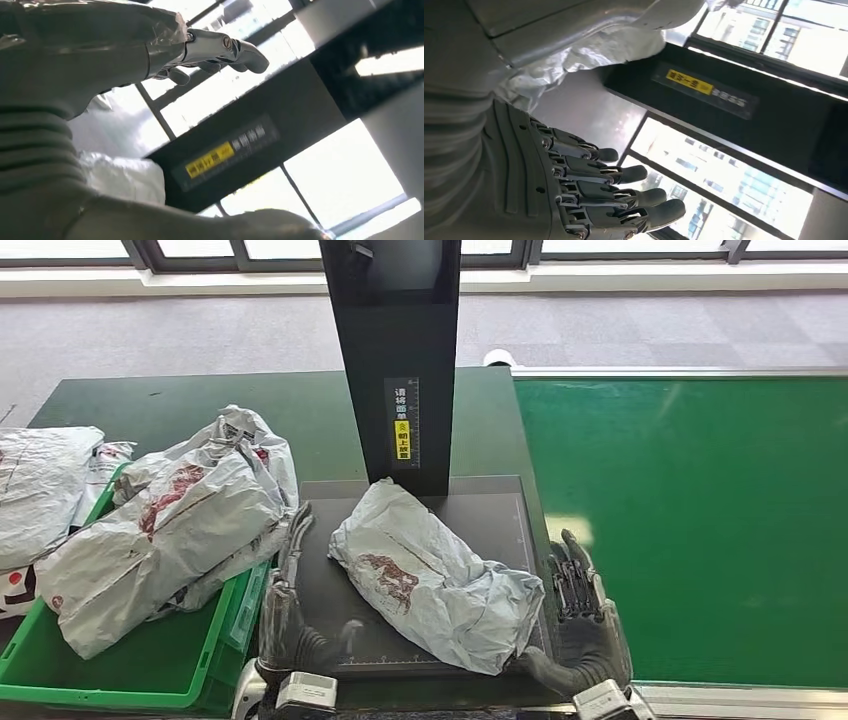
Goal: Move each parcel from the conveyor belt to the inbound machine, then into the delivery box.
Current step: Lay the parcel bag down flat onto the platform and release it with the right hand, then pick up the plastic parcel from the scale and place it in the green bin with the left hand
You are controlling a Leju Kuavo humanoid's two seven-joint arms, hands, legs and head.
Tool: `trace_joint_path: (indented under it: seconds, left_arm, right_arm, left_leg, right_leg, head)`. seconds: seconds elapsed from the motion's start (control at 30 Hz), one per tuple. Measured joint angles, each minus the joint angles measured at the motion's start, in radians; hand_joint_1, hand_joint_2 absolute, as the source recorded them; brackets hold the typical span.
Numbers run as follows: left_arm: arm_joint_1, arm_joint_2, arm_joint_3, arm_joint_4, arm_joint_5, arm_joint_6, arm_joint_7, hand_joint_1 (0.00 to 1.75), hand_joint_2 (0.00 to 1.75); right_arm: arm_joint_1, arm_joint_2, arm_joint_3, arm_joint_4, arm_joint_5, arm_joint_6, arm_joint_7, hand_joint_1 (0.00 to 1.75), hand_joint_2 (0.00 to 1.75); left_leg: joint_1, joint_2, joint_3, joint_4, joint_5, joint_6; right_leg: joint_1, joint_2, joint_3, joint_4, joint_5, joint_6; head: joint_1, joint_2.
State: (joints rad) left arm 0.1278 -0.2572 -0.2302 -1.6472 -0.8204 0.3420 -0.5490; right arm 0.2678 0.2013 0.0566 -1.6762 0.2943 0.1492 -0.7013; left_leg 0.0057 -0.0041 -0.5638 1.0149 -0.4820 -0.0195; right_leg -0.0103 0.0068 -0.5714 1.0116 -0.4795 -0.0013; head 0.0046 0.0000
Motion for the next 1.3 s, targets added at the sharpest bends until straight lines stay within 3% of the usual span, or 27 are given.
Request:
trace_joint_path:
  seconds: [0.23, 0.67, 0.87, 0.97, 1.1, 1.3]
  left_arm:
    - [-0.077, 0.014, -0.076, 0.101, -0.06, -0.023, 0.046, 0.0, 1.75]
    - [-0.145, 0.013, -0.111, 0.206, -0.091, -0.047, 0.088, 0.0, 1.75]
    - [-0.322, -0.02, -0.172, 0.554, -0.202, -0.012, 0.156, 0.0, 1.75]
    - [-0.428, -0.046, -0.214, 0.751, -0.236, -0.006, 0.234, 0.0, 1.75]
    - [-0.546, -0.084, -0.315, 0.947, -0.226, -0.088, 0.337, 0.0, 1.75]
    - [-0.644, -0.11, -0.483, 1.098, -0.126, -0.207, 0.358, 0.0, 1.75]
  right_arm:
    - [0.013, -0.022, 0.011, -0.097, -0.052, 0.021, 0.0, 0.0, 1.75]
    - [0.014, -0.039, 0.022, -0.141, -0.065, 0.024, 0.0, 0.0, 1.75]
    - [0.015, -0.078, 0.101, -0.233, -0.053, -0.017, 0.0, 0.0, 1.75]
    - [0.012, -0.105, 0.155, -0.262, -0.042, -0.036, 0.0, 0.0, 1.75]
    - [0.002, -0.131, 0.192, -0.278, -0.038, -0.054, 0.0, 0.0, 1.75]
    - [-0.002, -0.149, 0.2, -0.299, -0.043, -0.052, 0.0, 0.0, 1.75]
  left_leg:
    - [0.0, 0.0, 0.001, 0.0, 0.001, 0.0]
    - [0.0, 0.0, 0.0, 0.0, 0.001, 0.0]
    - [-0.001, 0.0, 0.001, 0.001, 0.002, 0.002]
    - [-0.001, 0.0, 0.0, 0.001, 0.003, 0.002]
    - [-0.001, -0.001, 0.0, 0.001, 0.003, 0.002]
    - [-0.001, -0.003, 0.001, 0.001, 0.002, 0.003]
  right_leg:
    - [0.0, 0.0, 0.001, 0.0, 0.001, 0.0]
    - [0.0, -0.001, 0.001, 0.0, 0.001, 0.001]
    - [-0.001, -0.001, 0.001, 0.0, 0.003, 0.002]
    - [-0.001, 0.0, 0.001, 0.0, 0.004, 0.003]
    - [-0.002, -0.001, 0.002, 0.0, 0.004, 0.003]
    - [-0.003, -0.003, 0.004, 0.0, 0.003, 0.004]
  head:
    - [0.0, 0.0]
    - [0.0, 0.0]
    - [0.0, 0.0]
    - [0.0, 0.0]
    - [0.0, 0.0]
    - [0.0, 0.0]
